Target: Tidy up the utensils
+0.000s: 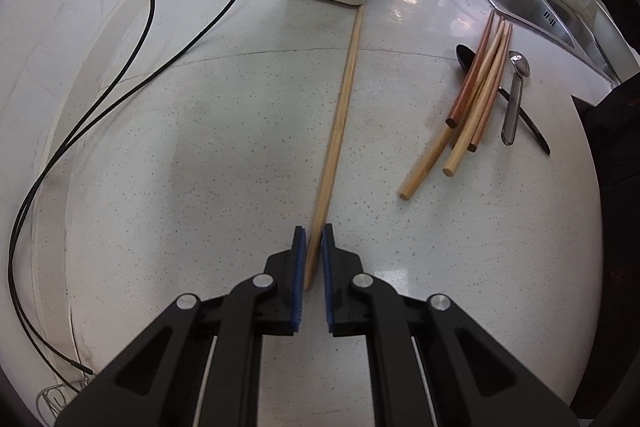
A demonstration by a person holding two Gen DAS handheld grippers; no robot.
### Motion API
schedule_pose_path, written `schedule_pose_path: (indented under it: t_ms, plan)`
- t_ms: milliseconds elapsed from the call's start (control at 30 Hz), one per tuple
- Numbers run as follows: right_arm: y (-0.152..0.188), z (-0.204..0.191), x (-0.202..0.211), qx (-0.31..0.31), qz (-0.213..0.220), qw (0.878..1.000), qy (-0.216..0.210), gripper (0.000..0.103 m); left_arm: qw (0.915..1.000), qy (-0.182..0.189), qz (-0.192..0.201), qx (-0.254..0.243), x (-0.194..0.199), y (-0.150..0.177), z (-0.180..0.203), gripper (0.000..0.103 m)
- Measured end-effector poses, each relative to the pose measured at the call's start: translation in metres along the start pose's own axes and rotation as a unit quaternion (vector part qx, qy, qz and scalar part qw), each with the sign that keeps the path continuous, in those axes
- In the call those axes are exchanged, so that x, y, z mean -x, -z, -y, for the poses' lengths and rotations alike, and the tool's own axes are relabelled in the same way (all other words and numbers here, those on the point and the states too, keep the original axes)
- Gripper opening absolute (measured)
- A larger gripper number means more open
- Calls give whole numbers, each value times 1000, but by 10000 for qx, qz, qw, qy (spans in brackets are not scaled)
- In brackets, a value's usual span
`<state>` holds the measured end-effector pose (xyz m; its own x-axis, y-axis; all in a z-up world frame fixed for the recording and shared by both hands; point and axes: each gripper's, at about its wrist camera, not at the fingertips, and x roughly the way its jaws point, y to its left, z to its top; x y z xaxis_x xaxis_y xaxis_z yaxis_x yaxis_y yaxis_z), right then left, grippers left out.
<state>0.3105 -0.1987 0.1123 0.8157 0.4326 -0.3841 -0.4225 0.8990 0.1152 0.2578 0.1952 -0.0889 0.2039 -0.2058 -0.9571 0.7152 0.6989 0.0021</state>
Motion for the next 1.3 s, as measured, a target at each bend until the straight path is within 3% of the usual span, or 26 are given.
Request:
schedule_pose_path:
  t_ms: [267,500,800,1033,1100,1233,1300]
  plan:
    - [2,4,3,-103,63,9999,-85,5,9954,44,771,559,34,3,25,7]
    - [7,5,5,-130,6,9997,-216,5,9903,-93,1174,737,62,-4,52,6]
    - [13,10,12,-159,23,9987,-481,5,9751,-307,1937,1035,109,-25,81,0]
    - [21,3,18,-85,16,9975,-708,5,9761,-639,1840,959,106,-31,110,0]
    - [23,0,20,-58,8,9972,-752,5,9763,-886,1741,931,99,-26,115,0]
    - [26,-8,19,-32,-32,9972,-742,5,9758,-986,1561,1169,84,-10,104,1]
    - [27,-10,18,-61,-49,9975,-708,5,9745,-1088,1494,1273,77,-4,96,8]
